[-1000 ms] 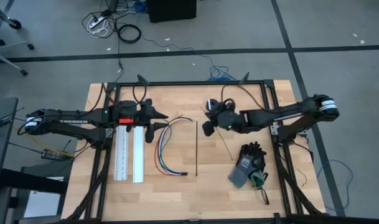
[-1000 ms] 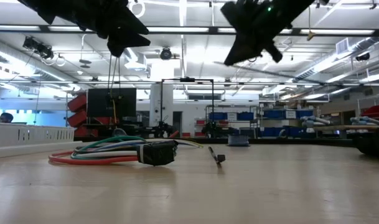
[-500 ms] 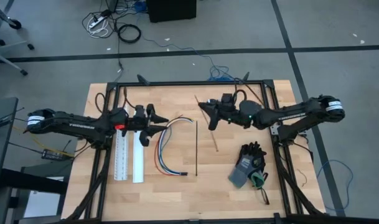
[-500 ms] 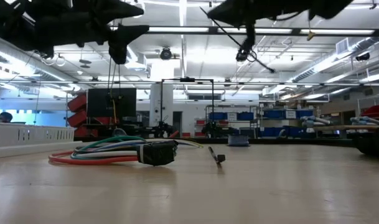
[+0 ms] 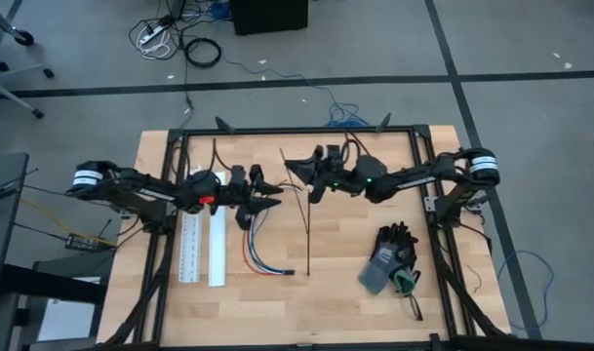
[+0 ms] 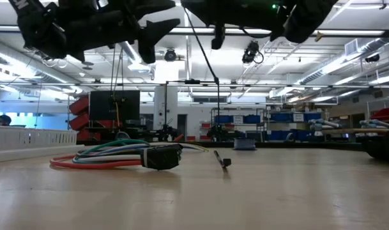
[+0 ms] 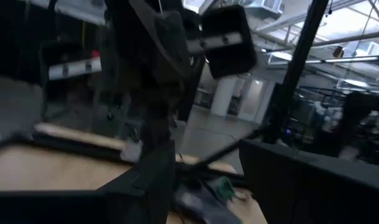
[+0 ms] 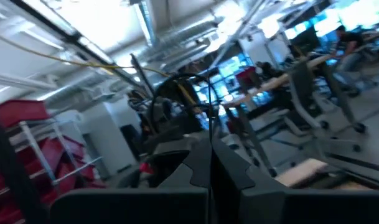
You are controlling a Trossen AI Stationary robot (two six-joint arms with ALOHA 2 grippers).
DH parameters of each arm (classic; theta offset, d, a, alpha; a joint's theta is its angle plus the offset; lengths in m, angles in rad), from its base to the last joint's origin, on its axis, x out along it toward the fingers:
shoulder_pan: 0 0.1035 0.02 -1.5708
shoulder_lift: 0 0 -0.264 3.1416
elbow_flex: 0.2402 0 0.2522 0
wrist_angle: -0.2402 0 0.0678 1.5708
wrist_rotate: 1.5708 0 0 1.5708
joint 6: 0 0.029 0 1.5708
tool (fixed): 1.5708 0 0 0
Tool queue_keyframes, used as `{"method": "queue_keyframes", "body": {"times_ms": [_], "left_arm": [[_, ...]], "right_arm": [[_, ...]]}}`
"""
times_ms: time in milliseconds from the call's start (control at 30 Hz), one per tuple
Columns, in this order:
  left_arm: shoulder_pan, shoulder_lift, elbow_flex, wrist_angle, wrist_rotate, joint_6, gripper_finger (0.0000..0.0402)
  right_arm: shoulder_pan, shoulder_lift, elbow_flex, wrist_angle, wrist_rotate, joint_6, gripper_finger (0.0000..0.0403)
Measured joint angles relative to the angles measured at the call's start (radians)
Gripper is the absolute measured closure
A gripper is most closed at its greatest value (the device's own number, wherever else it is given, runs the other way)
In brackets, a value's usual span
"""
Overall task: Ziptie cables
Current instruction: Wrap the cables together using a ziptie
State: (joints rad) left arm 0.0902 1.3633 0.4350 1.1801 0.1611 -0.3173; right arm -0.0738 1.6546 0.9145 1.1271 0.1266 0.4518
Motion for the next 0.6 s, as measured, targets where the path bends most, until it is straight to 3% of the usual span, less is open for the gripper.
{"method": "queue_keyframes", "body": {"times_ms": [600], "left_arm": [[0.000,0.125,0.103,-0.004,-0.028,0.025,0.0229]], "right_arm": [[0.000,-0.004,0.013,-0.010,-0.026,-0.017,0.0403]]}}
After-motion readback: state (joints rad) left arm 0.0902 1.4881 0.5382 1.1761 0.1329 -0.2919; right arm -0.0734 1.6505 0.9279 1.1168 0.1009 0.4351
